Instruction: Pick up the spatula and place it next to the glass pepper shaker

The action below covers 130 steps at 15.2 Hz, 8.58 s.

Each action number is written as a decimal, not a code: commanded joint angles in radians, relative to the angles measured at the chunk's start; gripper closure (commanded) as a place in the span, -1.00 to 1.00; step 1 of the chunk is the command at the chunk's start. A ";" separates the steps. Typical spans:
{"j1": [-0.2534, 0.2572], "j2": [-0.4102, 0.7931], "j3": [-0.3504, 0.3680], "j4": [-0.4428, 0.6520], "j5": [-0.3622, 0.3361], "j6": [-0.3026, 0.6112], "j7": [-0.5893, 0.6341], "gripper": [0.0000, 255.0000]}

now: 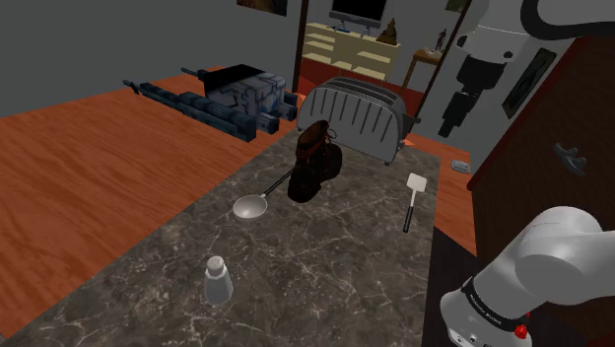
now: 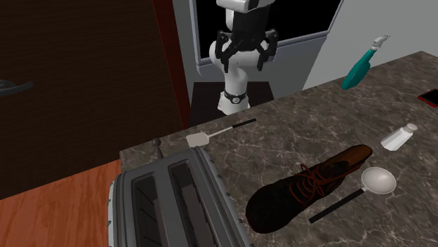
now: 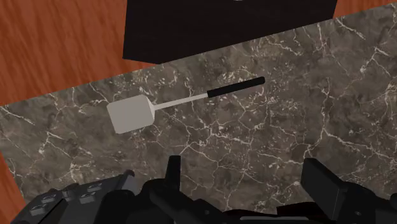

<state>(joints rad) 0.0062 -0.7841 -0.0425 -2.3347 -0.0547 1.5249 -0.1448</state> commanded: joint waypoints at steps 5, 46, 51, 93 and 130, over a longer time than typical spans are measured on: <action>-0.093 0.008 0.026 -0.126 0.035 0.124 0.235 -1.00; -0.359 0.145 0.141 -0.549 0.191 0.676 0.960 1.00; -0.362 0.097 0.136 -0.507 0.184 0.585 0.965 1.00; -0.198 -0.171 0.412 -0.238 0.416 0.096 1.319 1.00; -0.286 0.106 1.231 0.160 0.767 0.312 1.929 1.00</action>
<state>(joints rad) -0.2730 -0.6818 1.1749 -2.1687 0.7081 1.8232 1.7866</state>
